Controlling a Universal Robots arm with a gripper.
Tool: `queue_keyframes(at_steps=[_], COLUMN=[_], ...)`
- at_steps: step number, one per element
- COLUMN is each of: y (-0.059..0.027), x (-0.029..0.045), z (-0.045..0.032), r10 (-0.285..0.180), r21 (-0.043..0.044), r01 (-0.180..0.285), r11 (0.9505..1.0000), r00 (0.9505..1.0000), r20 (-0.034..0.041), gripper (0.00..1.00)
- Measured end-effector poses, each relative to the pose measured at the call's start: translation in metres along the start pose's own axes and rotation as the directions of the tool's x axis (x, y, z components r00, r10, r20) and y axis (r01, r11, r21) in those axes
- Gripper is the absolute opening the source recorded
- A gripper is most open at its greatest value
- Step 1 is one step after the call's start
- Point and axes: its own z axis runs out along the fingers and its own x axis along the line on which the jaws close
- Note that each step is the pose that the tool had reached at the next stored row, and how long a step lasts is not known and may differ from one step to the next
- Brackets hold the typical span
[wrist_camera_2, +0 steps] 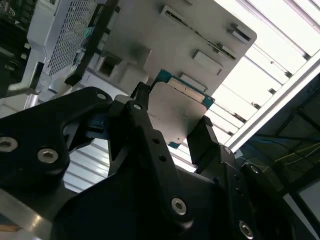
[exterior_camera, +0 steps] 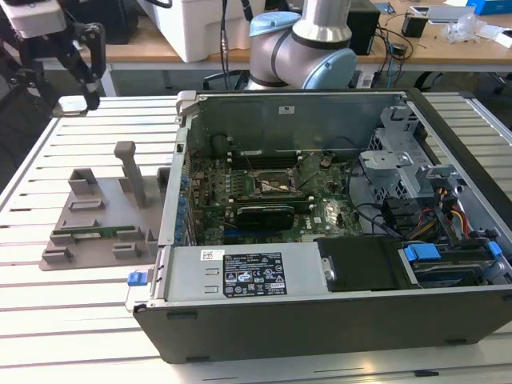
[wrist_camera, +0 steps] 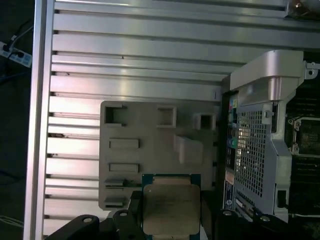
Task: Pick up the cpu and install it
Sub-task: 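Pick up the cpu and move it towards the insertion slot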
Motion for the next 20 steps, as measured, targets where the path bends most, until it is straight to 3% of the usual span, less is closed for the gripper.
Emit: queue_keyframes(at_steps=[8, 10, 16, 20], y=[0.0017, 0.0021, 0.0024, 0.0032], x=[-0.0264, -0.0379, -0.0578, -0.0815], z=[0.0037, 0.005, 0.0072, 0.0102], r10=[0.0, 0.0, 0.0, 0.0], r21=[0.0032, 0.0048, 0.0079, 0.013], r01=[0.0, 0.0, 0.0, 0.0], r11=[1.0, 1.0, 1.0, 0.9999], r00=[1.0, 1.0, 1.0, 1.0], r20=[-0.0001, -0.0004, -0.0005, -0.0007], gripper=[0.55, 0.55, 0.55, 0.55])
